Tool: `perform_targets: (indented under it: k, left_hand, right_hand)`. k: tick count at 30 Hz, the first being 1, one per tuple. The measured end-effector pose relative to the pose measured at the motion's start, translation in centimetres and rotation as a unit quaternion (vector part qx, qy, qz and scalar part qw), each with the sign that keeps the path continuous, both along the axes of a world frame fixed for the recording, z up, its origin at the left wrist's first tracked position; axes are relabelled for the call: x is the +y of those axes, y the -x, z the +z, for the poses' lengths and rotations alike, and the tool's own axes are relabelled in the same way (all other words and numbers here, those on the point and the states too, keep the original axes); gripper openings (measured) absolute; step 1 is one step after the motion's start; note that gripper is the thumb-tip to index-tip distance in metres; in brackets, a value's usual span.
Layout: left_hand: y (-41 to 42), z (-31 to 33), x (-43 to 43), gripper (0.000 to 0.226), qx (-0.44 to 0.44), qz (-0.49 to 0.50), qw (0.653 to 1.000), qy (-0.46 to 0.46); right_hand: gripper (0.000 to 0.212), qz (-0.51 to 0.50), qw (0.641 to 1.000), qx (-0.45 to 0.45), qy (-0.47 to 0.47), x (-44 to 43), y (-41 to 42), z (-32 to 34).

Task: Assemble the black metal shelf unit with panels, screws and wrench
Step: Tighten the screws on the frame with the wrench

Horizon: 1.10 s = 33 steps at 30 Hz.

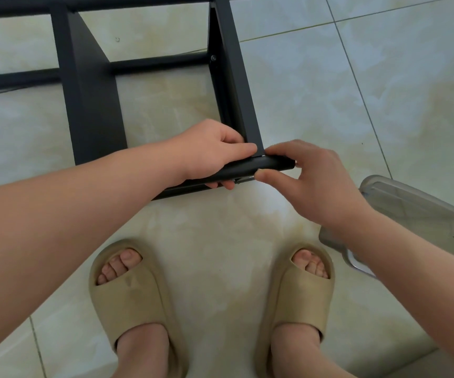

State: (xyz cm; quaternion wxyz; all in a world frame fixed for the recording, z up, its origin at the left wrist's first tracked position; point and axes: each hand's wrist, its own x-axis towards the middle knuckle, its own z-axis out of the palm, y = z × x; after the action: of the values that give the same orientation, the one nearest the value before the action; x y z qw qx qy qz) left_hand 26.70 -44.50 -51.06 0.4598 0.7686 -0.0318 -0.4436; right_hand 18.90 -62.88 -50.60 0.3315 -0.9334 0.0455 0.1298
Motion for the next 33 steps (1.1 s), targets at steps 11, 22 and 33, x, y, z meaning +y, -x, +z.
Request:
perform_targets:
  k: [11,22,33]
  left_hand:
    - [-0.09,0.35,0.16,0.033,-0.038,0.014,0.998,-0.038]
    - [-0.12,0.01,0.65,0.036,-0.047,0.011,0.997,-0.053]
    - [0.17,0.25,0.58,0.035,-0.060,0.021,0.996,-0.058]
  right_hand:
    - [0.031,-0.007,0.999,-0.026,-0.037,0.06,0.33,-0.85]
    - [0.029,-0.006,0.999,-0.034,-0.036,0.51,0.40,-0.86]
    - [0.028,0.010,0.998,-0.051,-0.039,0.39,0.77,-1.22]
